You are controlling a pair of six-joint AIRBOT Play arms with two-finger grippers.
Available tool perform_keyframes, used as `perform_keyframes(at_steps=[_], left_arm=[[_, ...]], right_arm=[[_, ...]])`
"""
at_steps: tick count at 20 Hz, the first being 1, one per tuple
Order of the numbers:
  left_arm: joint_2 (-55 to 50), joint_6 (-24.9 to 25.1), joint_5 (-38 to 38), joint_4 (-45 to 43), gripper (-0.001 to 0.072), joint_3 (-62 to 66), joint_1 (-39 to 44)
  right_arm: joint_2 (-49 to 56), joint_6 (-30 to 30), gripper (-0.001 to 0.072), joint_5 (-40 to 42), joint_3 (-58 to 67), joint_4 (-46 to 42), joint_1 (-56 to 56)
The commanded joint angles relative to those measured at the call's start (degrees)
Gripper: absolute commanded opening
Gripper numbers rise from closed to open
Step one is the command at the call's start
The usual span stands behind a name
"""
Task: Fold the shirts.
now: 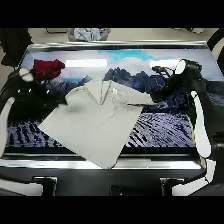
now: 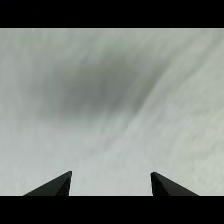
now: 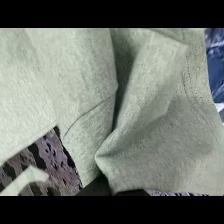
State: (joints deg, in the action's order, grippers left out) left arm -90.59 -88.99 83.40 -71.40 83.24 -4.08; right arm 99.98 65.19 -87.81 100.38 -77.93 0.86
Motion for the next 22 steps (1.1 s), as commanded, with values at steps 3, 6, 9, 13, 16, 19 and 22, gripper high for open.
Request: perform_keyframes(at_steps=[3,6,9,13,16,19,22], left_arm=[[27.7,-3.3,-13.9,8.6,0.0595,-44.8,-6.0],[37.4,-5.8,-18.7,11.1,0.0594,-58.6,-6.6],[38.1,-5.6,-22.8,15.1,0.0594,-62.5,-5.9],[35.8,-6.2,-32.4,17.5,0.0423,-62.5,-5.4],[34.6,-6.2,-40.1,17.7,0.0027,-60.0,-5.6],[31.6,-6.2,-44.9,17.6,0.0025,-51.3,-5.6],[22.9,-6.0,-45.0,16.8,0.0025,-38.0,-5.6]], right_arm=[[0.1,-3.5,0.0036,-3.2,0.0,-0.8,0.0],[0.1,-3.5,0.0036,-1.6,0.0,-0.7,0.0],[0.1,-3.5,0.0036,-1.0,0.0,-0.7,0.0],[0.1,-3.5,0.0036,-1.1,0.0,-0.7,0.0],[0.1,-4.8,0.0038,-1.5,0.0,-1.4,-0.1],[0.1,-4.7,0.0039,-2.1,0.0,-4.6,-1.5],[0.0,-4.1,0.0037,-7.5,-0.5,-4.6,-4.1]])
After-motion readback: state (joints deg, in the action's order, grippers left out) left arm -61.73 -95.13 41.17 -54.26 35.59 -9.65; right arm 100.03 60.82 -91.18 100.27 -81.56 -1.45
